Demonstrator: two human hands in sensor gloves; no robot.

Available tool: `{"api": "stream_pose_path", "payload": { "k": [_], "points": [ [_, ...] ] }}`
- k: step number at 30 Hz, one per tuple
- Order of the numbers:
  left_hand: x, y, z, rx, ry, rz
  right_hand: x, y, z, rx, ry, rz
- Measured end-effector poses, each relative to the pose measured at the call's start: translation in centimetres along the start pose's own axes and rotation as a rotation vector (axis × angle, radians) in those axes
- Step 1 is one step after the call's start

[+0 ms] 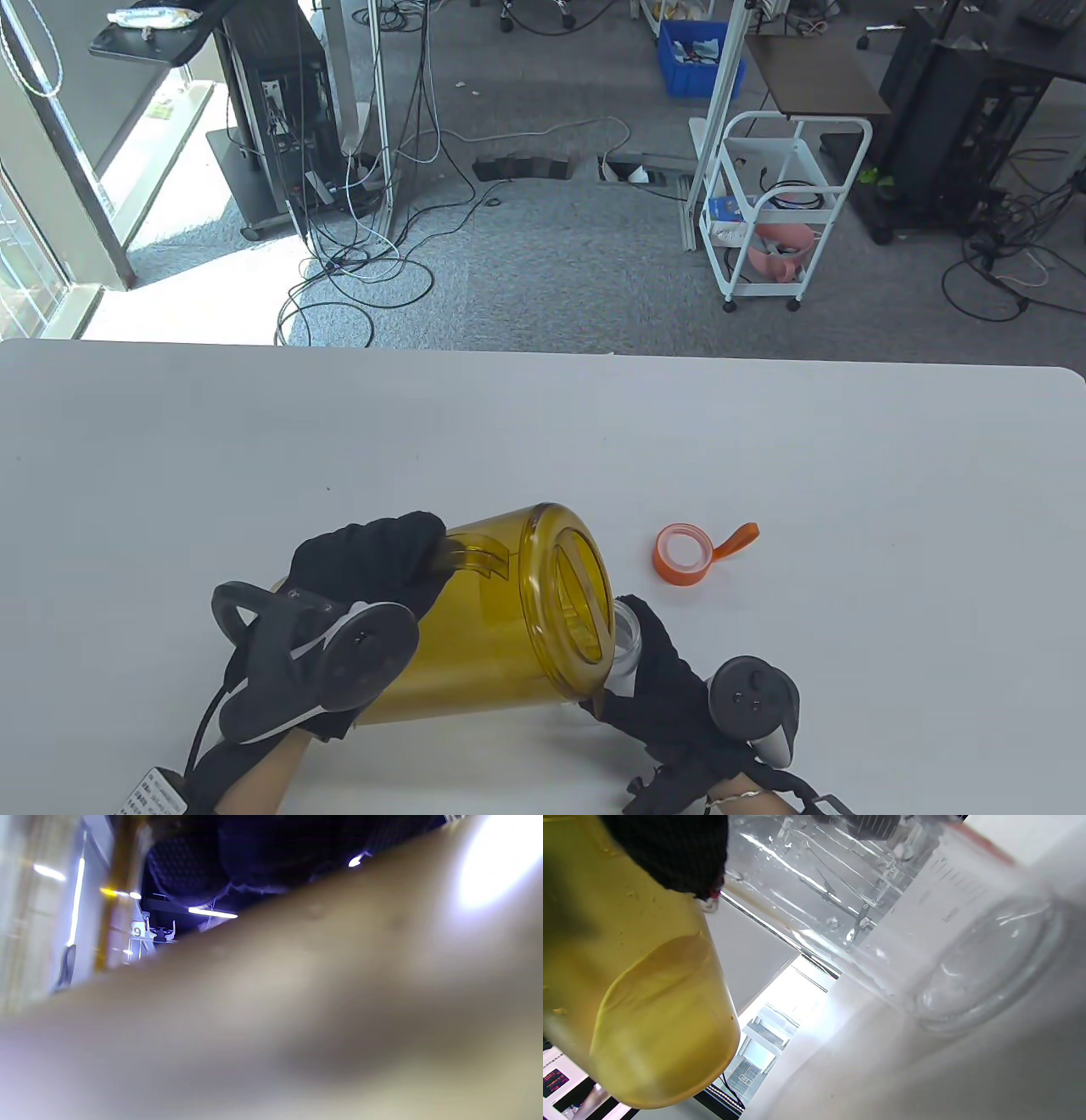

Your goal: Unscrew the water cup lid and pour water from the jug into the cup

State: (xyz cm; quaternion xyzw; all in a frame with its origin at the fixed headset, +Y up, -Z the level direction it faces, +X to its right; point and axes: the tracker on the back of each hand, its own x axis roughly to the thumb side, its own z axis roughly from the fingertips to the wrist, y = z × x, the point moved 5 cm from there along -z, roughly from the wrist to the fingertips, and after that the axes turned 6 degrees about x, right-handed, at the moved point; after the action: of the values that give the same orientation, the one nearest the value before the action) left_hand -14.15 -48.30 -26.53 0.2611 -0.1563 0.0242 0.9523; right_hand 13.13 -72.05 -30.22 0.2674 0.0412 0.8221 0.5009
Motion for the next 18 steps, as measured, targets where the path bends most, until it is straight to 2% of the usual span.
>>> {"api": "stream_pose_path", "payload": {
  "k": [18],
  "points": [
    [2.2, 1.6, -2.4, -0.043, -0.095, -0.127, 0.0, 0.0, 0.1, -0.002, 0.001, 0.001]
  ]
}}
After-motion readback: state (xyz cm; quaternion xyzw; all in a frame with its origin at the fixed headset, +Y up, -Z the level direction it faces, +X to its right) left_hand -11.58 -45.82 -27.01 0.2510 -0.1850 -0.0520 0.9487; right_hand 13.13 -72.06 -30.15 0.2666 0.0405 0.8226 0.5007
